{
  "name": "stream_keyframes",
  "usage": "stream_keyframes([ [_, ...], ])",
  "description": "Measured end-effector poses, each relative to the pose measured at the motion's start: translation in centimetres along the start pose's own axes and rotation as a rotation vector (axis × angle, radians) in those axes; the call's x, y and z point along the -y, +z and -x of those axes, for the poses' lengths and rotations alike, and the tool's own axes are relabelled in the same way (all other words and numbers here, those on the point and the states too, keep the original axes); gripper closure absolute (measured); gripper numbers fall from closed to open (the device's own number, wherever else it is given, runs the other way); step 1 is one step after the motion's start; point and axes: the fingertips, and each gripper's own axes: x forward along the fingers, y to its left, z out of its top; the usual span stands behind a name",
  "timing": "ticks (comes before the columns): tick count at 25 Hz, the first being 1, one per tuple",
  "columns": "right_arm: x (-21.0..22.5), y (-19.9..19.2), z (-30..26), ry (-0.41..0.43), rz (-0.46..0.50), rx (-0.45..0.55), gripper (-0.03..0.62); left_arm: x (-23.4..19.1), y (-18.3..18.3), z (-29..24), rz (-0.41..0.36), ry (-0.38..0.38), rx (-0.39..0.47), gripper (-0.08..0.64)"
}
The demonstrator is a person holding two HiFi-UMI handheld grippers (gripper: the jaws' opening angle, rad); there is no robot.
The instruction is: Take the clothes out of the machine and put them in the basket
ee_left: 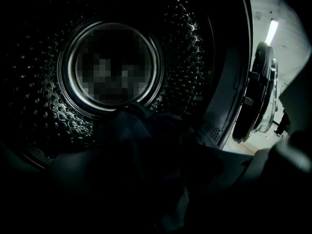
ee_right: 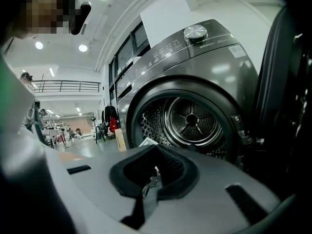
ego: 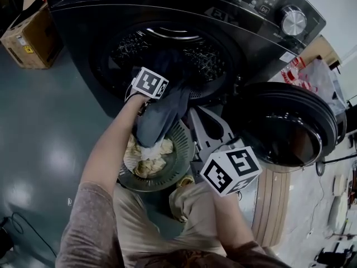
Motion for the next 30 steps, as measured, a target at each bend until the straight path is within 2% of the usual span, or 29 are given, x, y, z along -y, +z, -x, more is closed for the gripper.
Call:
stream_keyframes([
  [2,-0.3,-0.1,-0.1,0.012,0.0,0.001,0.595,0.8,0.0,0.1,0.004,-0.023,0.009,0.3],
  [4,-0.6,-0.1,-0.2,0.02,0.0,0.002,0.594,1.3,0.0,0.1,0.014,-0.031,0.018,0.368],
  [8,-0.4,-0.2,-0.6,0.011,0.009,0.003,0.595,1.4,0.2,1.1,0.066,-0.034,0.05,0.469],
  [10,-0.1,-0.3,-0.9,0.006,-0.001,0.002,0.595,2.0,0.0,2.1,0.067,-0.043,0.063,0.504],
  [17,1.0,-0.4,-2.3,-0.018,-0.001,0.009,0.595,5.9,-2.4,8.7,-0.01,-0.122,0.11,0.512],
  [22,0.5,-0.6,-3.0,-0.019,0.028,0.005,0.594,8.5,-5.1,13.9,0.025,-0.19,0.134,0.512],
  [27,0.6,-0.9,-3.4,-0.032,0.028,-0.007,0.594,12.4,-8.9,17.2,0.05,-0.296,0.101,0.512],
  [30,0.3,-0.9,-3.6,-0.026,0.033,-0.009,0.594,14.7,-11.2,18.9,0.026,-0.353,0.058,0.512],
])
